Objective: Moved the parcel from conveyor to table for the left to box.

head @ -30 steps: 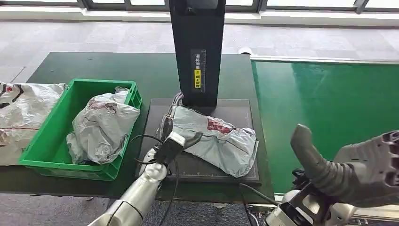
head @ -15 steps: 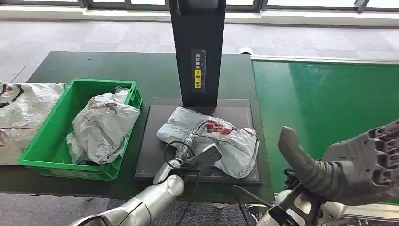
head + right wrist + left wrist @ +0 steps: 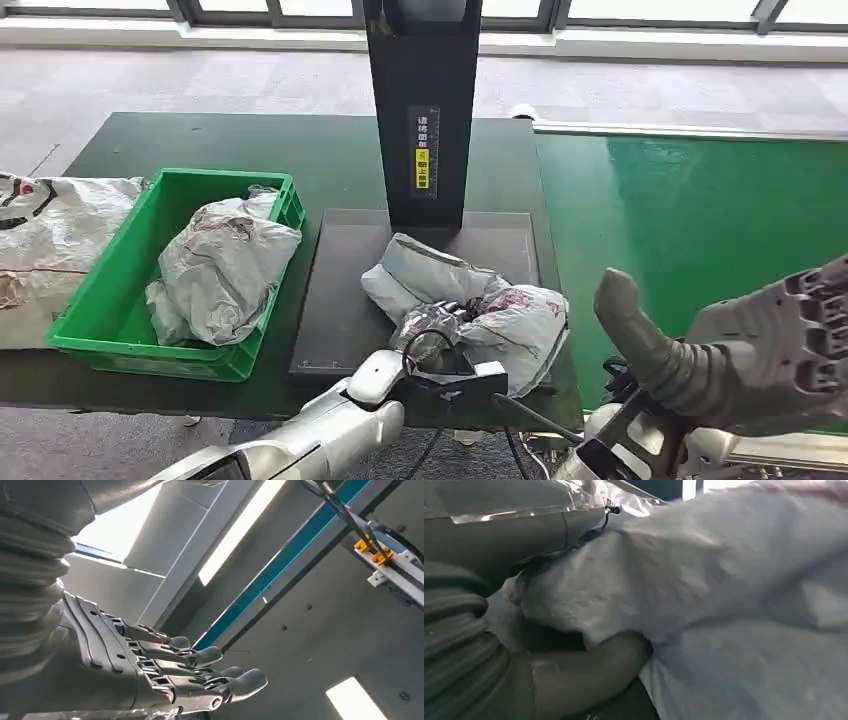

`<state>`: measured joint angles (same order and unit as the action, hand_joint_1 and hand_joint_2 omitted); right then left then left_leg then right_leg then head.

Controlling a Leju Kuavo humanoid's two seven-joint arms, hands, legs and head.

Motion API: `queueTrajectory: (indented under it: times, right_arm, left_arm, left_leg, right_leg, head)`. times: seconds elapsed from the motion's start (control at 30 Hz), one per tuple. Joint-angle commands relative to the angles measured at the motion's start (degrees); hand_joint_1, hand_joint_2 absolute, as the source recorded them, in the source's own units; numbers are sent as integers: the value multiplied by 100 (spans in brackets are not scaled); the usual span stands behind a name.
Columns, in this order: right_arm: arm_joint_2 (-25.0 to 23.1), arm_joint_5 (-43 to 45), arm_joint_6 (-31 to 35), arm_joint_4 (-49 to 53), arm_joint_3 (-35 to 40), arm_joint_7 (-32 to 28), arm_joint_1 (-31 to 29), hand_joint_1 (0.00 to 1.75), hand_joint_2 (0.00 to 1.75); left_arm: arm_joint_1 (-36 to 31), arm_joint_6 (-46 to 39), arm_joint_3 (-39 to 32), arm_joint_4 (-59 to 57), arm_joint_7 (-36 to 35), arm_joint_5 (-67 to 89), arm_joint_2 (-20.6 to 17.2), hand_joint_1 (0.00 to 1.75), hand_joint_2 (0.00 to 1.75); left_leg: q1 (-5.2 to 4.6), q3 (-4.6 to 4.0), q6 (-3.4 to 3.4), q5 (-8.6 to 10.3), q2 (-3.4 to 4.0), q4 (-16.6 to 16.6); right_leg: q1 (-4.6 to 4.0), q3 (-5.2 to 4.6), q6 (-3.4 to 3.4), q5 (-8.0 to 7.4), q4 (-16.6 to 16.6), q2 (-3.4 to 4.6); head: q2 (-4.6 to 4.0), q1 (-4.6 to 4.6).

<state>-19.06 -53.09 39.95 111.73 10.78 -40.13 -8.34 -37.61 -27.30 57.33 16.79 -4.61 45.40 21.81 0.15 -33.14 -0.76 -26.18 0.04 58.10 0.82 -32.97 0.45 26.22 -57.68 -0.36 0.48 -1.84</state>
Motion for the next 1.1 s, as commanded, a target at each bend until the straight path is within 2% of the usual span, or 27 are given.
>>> queueTrajectory:
  times: [0.03, 0.13, 0.23, 0.27, 0.3, 0.33, 0.6, 0.67, 0.77, 0.8, 0.87, 0.93, 1.0, 1.1]
  right_arm:
    - [-94, 40, 5, -103, -63, 13, 311, 0, 175]
    - [-94, -14, 5, -51, -87, 90, 341, 0, 175]
    - [-94, -97, 5, 23, -117, 176, 358, 0, 175]
    - [-94, -132, 5, 50, -114, 207, 363, 0, 175]
    - [-94, -171, 5, 71, -126, 239, 364, 0, 175]
    - [-94, -179, 5, 74, -126, 242, 364, 0, 175]
    - [-94, -179, 5, 74, -126, 242, 364, 0, 175]
    - [-94, -192, 5, 66, -165, 273, 348, 0, 175]
    - [-94, -203, 5, 54, -269, 296, 327, 0, 175]
    - [-94, -200, 5, 67, -302, 303, 323, 0, 175]
    - [-94, -254, 5, 69, -338, 365, 296, 0, 175]
    - [-94, -291, 5, 72, -381, 383, 300, 0, 175]
    - [-94, -298, 5, 109, -434, 371, 329, 0, 175]
    - [-94, -344, 5, 213, -457, 412, 397, 0, 175]
  left_arm:
    - [62, 71, 537, -522, -85, 71, -181, 175, 175]
    - [25, -350, 488, -525, -135, 174, -181, 175, 175]
    - [-85, -1270, 309, -349, -237, 325, -248, 175, 175]
    - [39, -1270, -165, 462, -560, 1000, -510, 175, 175]
    - [271, -1270, -1116, 1115, -551, 2031, -599, 175, 175]
    - [366, -1270, -1543, 1298, -471, 2421, -590, 175, 175]
    - [366, -1270, -1543, 1298, -471, 2421, -590, 175, 175]
    - [842, -1270, -3295, 2547, 88, 3939, -411, 175, 175]
    - [1115, -1270, -4042, 4299, 630, 4439, -322, 175, 175]
    - [1123, -1270, -4019, 4730, 653, 4460, -434, 175, 175]
    - [984, -1270, -3307, 5652, -32, 4460, -988, 175, 175]
    - [994, -1270, -3094, 6439, -255, 4460, -1243, 175, 175]
    - [1146, -1270, -3195, 7079, -85, 4460, -1298, 175, 175]
    - [1603, -1270, -3778, 7966, 861, 4460, -890, 175, 175]
  left_leg:
    - [4, 10, -3, 15, 10, -29]
    - [5, 28, -4, 7, 9, -18]
    - [8, 22, -6, 13, 10, -26]
    - [5, 21, -6, 10, 6, -16]
    - [8, 19, -7, 14, 7, -23]
    - [3, 16, -8, 12, 10, -16]
    - [4, -3, -8, 8, 13, -8]
    - [6, -11, -9, 10, 6, -7]
    - [7, -29, -7, 12, 2, -5]
    - [3, -40, -6, 9, 1, 5]
    - [4, -43, -8, 8, 15, 5]
    - [5, -39, -11, 7, 37, 1]
    - [5, -39, -14, 6, 43, 0]
    - [10, -36, -14, 6, 34, -4]
  right_leg:
    - [-5, 6, -7, -17, 28, 13]
    - [-6, 23, -6, -8, 19, 11]
    - [-9, 17, -8, -15, 30, 13]
    - [-7, 15, -6, -9, 18, 9]
    - [-9, 14, -7, -14, 28, 11]
    - [-4, 5, -7, -9, 14, 12]
    - [-5, -13, -5, -5, 9, 17]
    - [-7, -19, -6, -5, 9, 11]
    - [-8, -33, -6, -7, 11, 7]
    - [-3, -46, -4, -3, -3, 5]
    - [-4, -55, -7, -7, -2, 21]
    - [-5, -60, -9, -12, 0, 46]
    - [-5, -64, -11, -10, -3, 51]
    - [-15, -55, -11, -10, 8, 43]
  head:
    - [0, 0]
    - [0, 0]
    - [0, 0]
    - [0, 0]
    - [0, 2]
    - [0, 2]
    - [0, 0]
    - [0, 2]
    - [0, 2]
    - [0, 2]
    - [0, 2]
    - [0, 2]
    - [0, 2]
    - [0, 0]
